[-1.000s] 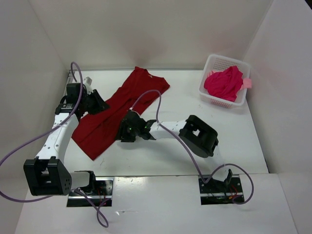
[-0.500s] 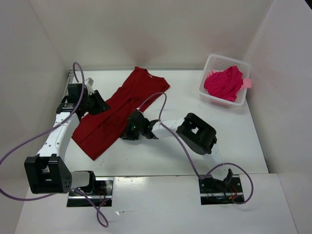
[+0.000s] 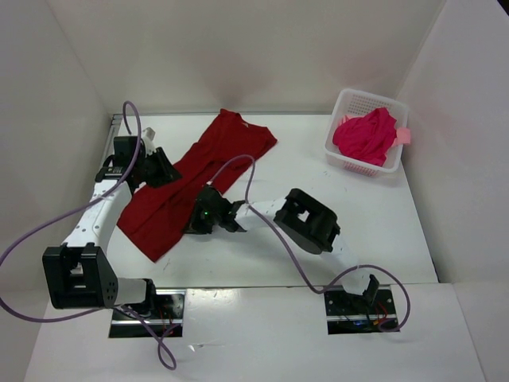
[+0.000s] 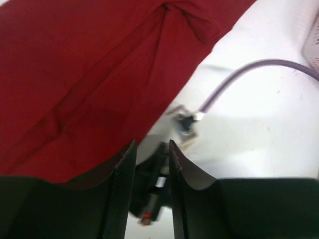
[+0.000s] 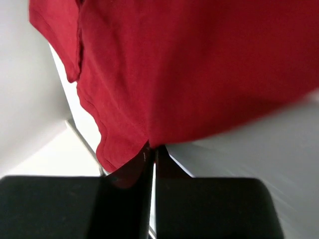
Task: Fold and stack the t-shirts
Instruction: Rotate the tshirt 90 degrees
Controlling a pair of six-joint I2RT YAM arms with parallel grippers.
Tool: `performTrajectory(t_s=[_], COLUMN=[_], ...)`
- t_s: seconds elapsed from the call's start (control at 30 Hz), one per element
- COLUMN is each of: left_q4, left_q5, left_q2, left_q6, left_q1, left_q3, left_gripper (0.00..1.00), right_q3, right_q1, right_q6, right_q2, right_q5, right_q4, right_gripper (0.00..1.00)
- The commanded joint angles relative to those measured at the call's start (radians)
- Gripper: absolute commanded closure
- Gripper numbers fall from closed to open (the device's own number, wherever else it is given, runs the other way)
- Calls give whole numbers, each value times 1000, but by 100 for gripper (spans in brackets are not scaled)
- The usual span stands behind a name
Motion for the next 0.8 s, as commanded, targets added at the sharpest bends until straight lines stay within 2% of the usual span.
performTrajectory(t_s=[0.0, 0.03, 0.1, 0.13, 0.17, 0.27, 0.3, 0.33, 0.37, 0.43, 0.57, 0.7, 0.73, 0.77], left_q4=[6, 6, 18, 27, 45, 87, 96, 107, 131, 141, 162, 164, 151, 151], left_q5=[-3, -3, -12, -12, -12, -46, -66, -75, -75, -104, -159, -166, -166, -166], left_q2=[25, 40, 83, 100, 136, 224, 250, 276, 331, 394, 621, 825, 888, 914], left_q6=[50, 51, 51, 51, 41, 31, 20, 20, 9, 9, -2, -51, -64, -65], left_q1=[6, -8, -46, -63, -80, -149, -161, -170, -171, -171, -171, -142, -141, -141], left_q3=[17, 17, 28, 51, 60, 115, 134, 152, 170, 249, 443, 672, 713, 744], left_gripper=[60, 57, 53, 51, 50, 46, 46, 43, 39, 37, 37, 35, 35, 35], right_q3=[-193, -256, -379, -489, -531, -661, -695, -710, -721, -747, -786, -795, -795, -795], right_q1=[-65, -106, -161, -190, -254, -324, -324, -324, -324, -324, -333, -343, -343, -343], right_q6=[-25, -68, -123, -152, -217, -301, -314, -323, -323, -323, -312, -338, -338, -338], right_q2=[-64, -175, -295, -401, -443, -579, -604, -629, -670, -719, -866, -920, -920, -920], right_q5=[53, 63, 63, 63, 39, 2, -9, -9, -9, 3, 4, -38, -58, -93], right_q4=[-60, -60, -60, -74, -94, -189, -227, -227, -241, -267, -298, -330, -330, -330], right_gripper=[100, 100, 100, 100, 100, 95, 92, 81, 75, 70, 52, 53, 56, 66])
